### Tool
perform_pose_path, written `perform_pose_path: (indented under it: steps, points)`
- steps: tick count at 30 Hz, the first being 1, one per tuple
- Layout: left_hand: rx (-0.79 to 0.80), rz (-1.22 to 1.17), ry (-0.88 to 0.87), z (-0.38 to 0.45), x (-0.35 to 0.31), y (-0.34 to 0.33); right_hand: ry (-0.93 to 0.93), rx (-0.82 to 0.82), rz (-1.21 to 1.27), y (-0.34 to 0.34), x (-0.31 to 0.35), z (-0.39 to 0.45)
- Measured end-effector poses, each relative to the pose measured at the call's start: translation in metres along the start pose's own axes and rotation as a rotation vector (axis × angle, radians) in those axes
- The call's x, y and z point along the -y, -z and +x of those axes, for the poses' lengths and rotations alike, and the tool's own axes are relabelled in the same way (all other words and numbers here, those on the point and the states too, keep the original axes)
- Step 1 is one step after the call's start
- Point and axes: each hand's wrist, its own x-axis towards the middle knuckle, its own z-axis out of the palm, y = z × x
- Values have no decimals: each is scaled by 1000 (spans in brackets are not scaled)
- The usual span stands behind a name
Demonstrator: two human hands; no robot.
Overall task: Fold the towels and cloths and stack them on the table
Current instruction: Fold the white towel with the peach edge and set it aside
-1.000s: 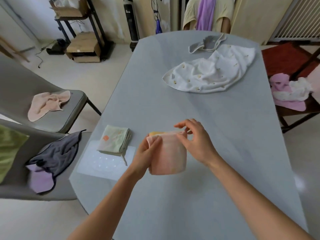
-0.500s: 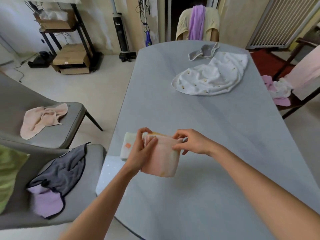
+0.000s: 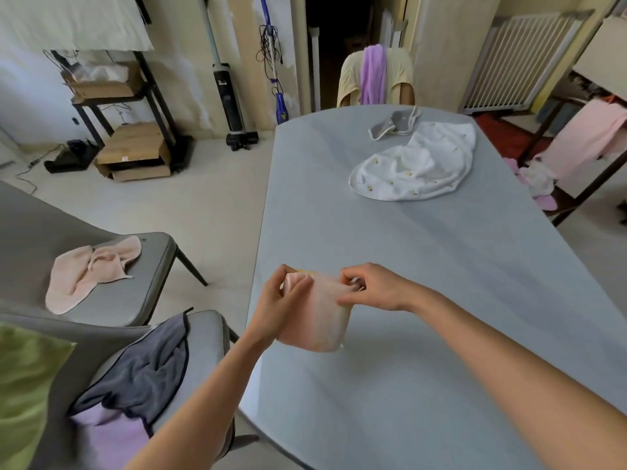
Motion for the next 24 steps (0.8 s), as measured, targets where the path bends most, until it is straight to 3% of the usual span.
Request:
perform_pose_path:
  steps: [4,7,10,13,17,19,21,24]
  points:
    - [-38,17,-55,4,-4,10,27,95,-205,-6,7,9]
    - [-76,19,-109,8,-6,15,57,-6,-209,-1,23,13]
    - [-159,89,-178,14,-10,13,80,-136,-69,9,34,15]
    - [-215,148,-164,21,-13,6,25,-217,319,8,34,17]
    - [-271,125,136,38,-18,-16,-263,-357,697,4,22,25]
    - [-273,44,333,40,-14,-24,-403,-236,760,-5,11,23]
    - [-248,36,476,33,-10,-28,-415,-109,824,-18,0,20]
    - [-137,-54,655,25,-6,-31,-462,-235,822,-18,-13,20]
